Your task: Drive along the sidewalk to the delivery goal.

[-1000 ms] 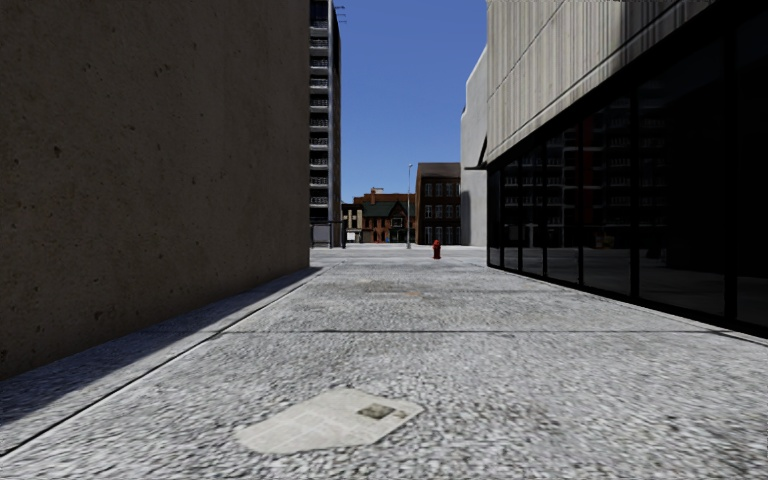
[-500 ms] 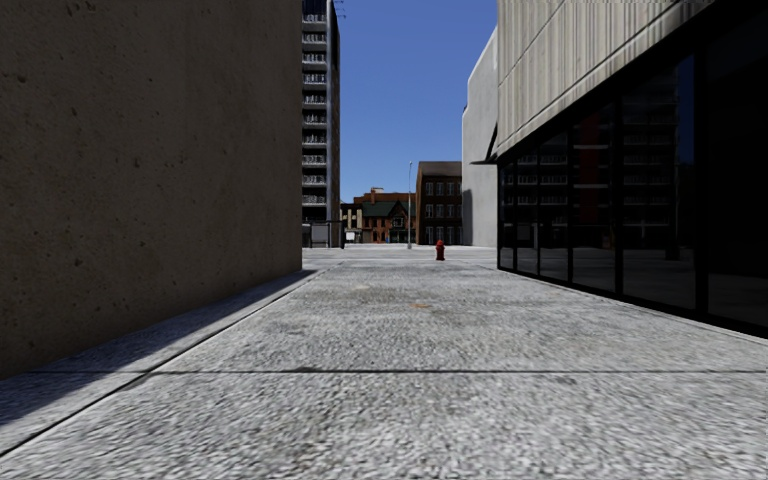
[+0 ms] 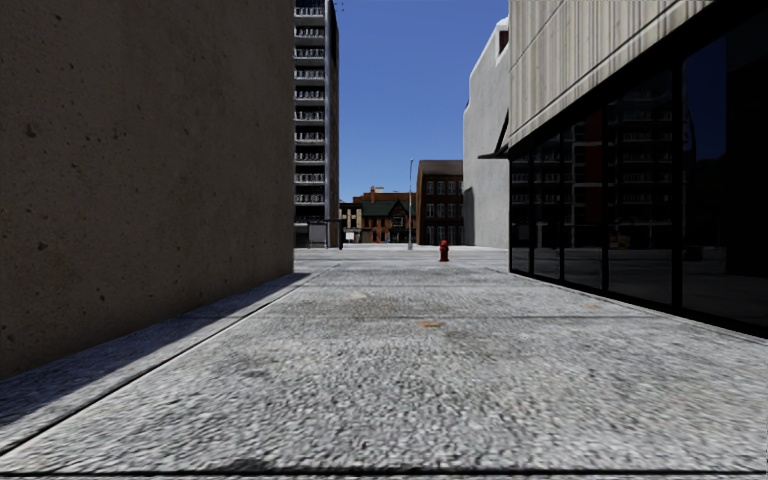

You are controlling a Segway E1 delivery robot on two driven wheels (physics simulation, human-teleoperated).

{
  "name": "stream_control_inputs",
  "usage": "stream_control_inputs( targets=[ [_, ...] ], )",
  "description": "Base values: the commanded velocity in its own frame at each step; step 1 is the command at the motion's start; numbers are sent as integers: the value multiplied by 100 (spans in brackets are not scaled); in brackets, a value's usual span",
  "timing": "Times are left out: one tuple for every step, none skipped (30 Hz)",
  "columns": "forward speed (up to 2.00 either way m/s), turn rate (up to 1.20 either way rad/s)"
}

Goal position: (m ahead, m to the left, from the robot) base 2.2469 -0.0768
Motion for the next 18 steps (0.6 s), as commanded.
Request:
stream_control_inputs(
  targets=[
    [200, 0],
    [200, 0],
    [200, 0],
    [200, 0],
    [200, 0],
    [200, 0],
    [200, 0],
    [200, 0],
    [200, 0],
    [200, 0],
    [200, 0],
    [200, 0],
    [200, 0],
    [175, 0],
    [165, 0],
    [165, 0],
    [151, 0],
    [140, 0]
  ],
)
